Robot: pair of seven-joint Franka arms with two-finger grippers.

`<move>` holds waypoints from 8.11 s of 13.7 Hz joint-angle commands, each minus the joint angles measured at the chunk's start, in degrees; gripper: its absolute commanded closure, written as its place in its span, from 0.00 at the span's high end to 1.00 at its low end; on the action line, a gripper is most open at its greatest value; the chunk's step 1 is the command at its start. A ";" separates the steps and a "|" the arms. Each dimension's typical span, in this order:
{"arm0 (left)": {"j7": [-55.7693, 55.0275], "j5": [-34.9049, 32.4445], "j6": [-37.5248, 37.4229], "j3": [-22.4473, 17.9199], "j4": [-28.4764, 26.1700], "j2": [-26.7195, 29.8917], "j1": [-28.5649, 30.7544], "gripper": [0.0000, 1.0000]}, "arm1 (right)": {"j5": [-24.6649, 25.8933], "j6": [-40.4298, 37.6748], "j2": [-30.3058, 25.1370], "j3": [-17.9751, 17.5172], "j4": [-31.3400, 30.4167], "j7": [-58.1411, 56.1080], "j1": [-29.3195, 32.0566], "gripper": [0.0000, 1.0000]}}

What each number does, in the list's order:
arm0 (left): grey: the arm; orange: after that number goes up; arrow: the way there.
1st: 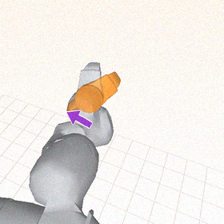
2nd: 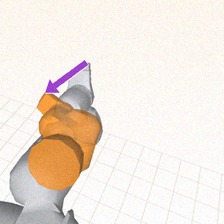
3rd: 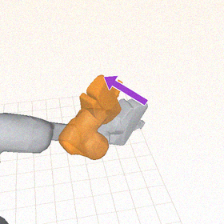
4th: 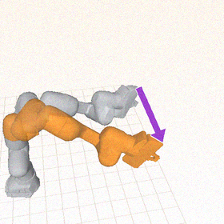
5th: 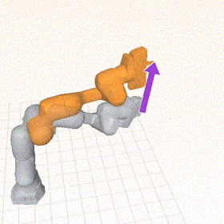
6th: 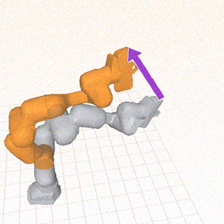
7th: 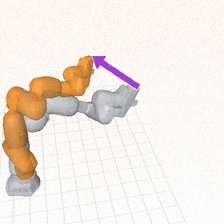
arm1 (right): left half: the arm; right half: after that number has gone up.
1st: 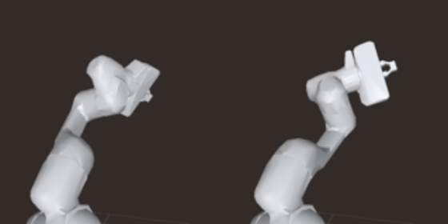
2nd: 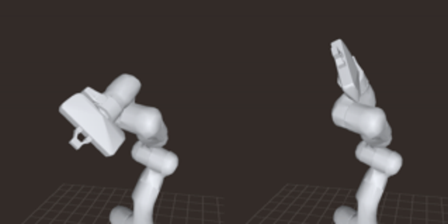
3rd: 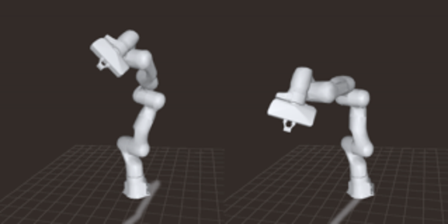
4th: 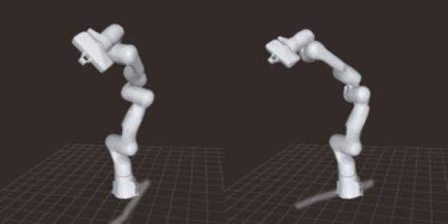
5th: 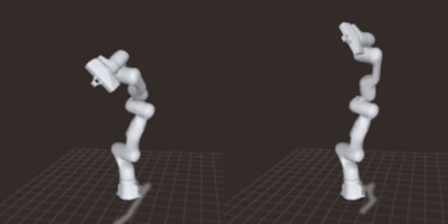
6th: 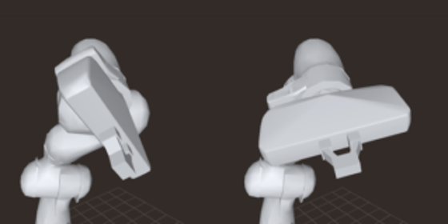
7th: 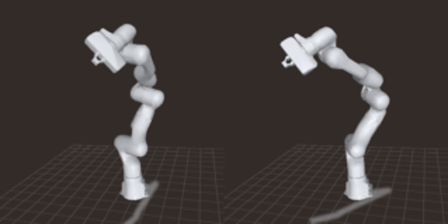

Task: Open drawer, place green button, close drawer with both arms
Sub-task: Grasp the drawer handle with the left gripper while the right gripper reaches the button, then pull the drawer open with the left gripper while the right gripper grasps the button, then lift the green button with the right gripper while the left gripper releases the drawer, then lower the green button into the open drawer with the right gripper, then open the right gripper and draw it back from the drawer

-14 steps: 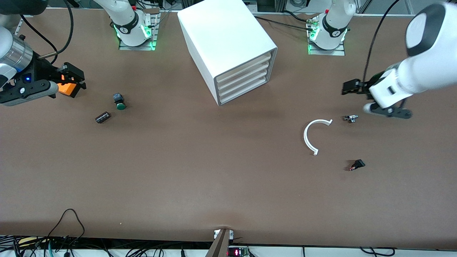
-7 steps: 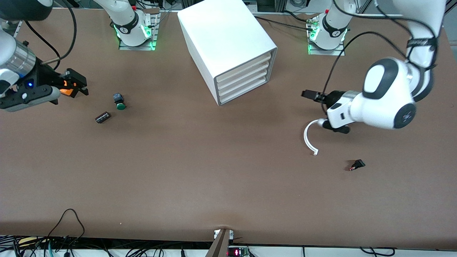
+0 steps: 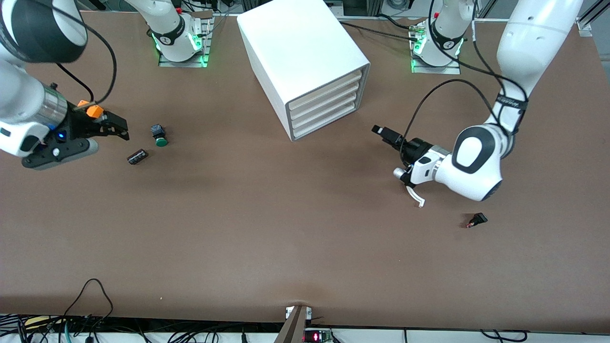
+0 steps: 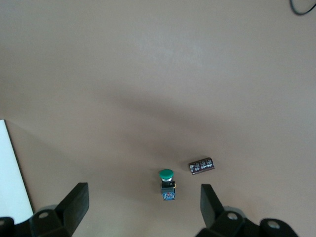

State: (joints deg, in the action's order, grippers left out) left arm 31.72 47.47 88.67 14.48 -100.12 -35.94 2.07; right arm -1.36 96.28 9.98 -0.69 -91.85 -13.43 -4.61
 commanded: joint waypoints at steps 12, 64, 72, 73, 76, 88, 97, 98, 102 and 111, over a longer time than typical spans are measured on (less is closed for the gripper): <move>28.84 15.72 4.67 0.29 1.86 -14.68 -12.26 0.59 | 0.74 11.28 -1.36 -0.10 -20.71 -8.10 1.01 1.00; 1.71 5.84 1.36 -3.67 8.60 -12.58 -1.91 1.00 | -3.21 4.54 5.49 4.99 -1.66 4.20 -13.05 0.00; -3.68 -22.47 -3.59 -3.67 13.98 -0.46 8.47 1.00 | -6.47 5.15 11.27 1.39 2.01 30.79 -27.08 0.00; -3.60 -25.99 -3.50 -3.67 13.98 1.12 9.08 1.00 | -6.38 5.32 14.59 1.39 5.68 35.62 -30.16 0.00; -3.60 -35.48 -3.15 -3.75 14.16 5.87 10.05 1.00 | -6.38 5.33 26.02 1.39 20.97 49.25 -37.38 0.00; -10.37 -51.33 -2.98 -3.49 21.72 17.83 10.41 1.00 | -6.20 9.82 36.34 1.57 26.82 72.05 -49.53 0.00; -15.70 -51.33 -5.26 -4.02 20.67 23.27 9.71 1.00 | -6.47 5.78 36.25 1.48 23.56 77.24 -51.72 0.00; -19.99 -51.33 -5.35 -5.24 19.71 25.37 7.53 1.00 | -6.38 4.98 36.34 1.48 23.47 77.50 -51.73 0.00; -28.45 -50.63 -3.95 -12.87 12.43 33.10 -1.17 1.00 | -6.03 4.71 36.25 1.48 22.07 77.95 -52.52 0.22; -28.91 -49.66 3.88 -15.27 1.68 39.63 -0.67 1.00 | -5.76 6.11 36.16 5.51 26.01 76.37 -51.81 1.00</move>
State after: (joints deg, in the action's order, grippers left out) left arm 3.11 -2.26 91.32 -1.58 -96.92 2.29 0.48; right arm -7.12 103.96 47.16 2.42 -67.30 62.58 -55.86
